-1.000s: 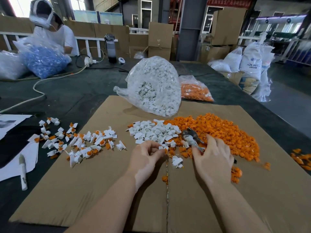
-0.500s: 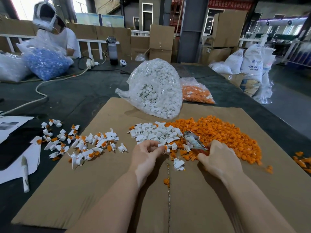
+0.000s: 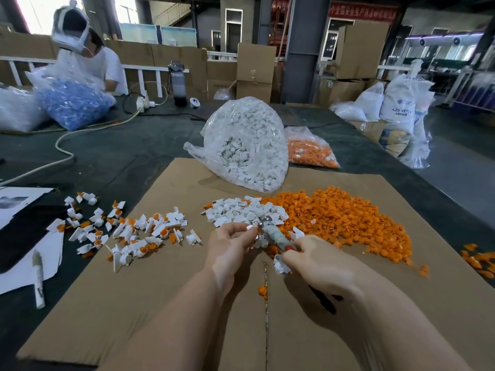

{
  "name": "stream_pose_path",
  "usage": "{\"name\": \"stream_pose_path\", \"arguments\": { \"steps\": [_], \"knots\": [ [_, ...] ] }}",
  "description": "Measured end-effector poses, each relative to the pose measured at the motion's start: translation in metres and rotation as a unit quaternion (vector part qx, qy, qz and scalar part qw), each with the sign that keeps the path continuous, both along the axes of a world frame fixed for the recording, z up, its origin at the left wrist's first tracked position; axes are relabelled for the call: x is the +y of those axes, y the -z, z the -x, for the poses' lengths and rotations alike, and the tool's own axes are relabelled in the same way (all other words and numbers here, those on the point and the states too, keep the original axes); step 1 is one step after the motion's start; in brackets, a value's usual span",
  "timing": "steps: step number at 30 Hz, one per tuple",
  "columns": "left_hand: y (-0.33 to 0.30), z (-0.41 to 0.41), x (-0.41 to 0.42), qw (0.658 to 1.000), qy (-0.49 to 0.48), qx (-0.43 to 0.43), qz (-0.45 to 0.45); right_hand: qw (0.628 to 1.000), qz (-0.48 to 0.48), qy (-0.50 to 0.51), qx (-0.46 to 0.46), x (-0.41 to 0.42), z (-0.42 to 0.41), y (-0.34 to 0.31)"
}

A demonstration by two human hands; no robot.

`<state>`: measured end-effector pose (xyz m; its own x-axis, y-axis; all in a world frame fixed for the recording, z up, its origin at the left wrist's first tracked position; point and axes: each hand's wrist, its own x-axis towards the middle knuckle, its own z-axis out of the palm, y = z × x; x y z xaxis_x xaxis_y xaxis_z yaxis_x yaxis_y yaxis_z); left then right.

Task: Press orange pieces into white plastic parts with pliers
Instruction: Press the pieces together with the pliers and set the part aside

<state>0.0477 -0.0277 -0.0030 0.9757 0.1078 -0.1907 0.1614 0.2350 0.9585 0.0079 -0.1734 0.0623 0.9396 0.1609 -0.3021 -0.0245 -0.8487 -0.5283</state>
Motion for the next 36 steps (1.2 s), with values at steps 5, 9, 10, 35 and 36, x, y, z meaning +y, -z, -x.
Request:
{"name": "stream_pose_path", "arguments": {
  "steps": [5, 9, 10, 35, 36],
  "knots": [
    [0.000, -0.002, -0.001, 1.000, -0.022, 0.009, -0.013, 0.999, -0.024, -0.012, 0.040, -0.001, -0.005, 0.003],
    [0.001, -0.005, -0.001, 0.999, -0.032, 0.017, -0.023, 0.997, -0.036, -0.007, 0.061, -0.001, -0.007, 0.003],
    [0.001, -0.005, -0.001, 0.999, -0.031, 0.017, -0.025, 0.997, -0.037, -0.006, 0.064, -0.001, -0.007, 0.003],
    [0.008, 0.008, 0.004, 0.983, -0.001, -0.080, -0.167, 0.954, 0.126, 0.176, -0.209, -0.030, -0.016, 0.040],
    [0.010, 0.009, 0.004, 0.978, 0.003, -0.093, -0.188, 0.944, 0.164, 0.180, -0.221, -0.034, -0.019, 0.043]
  ]
}}
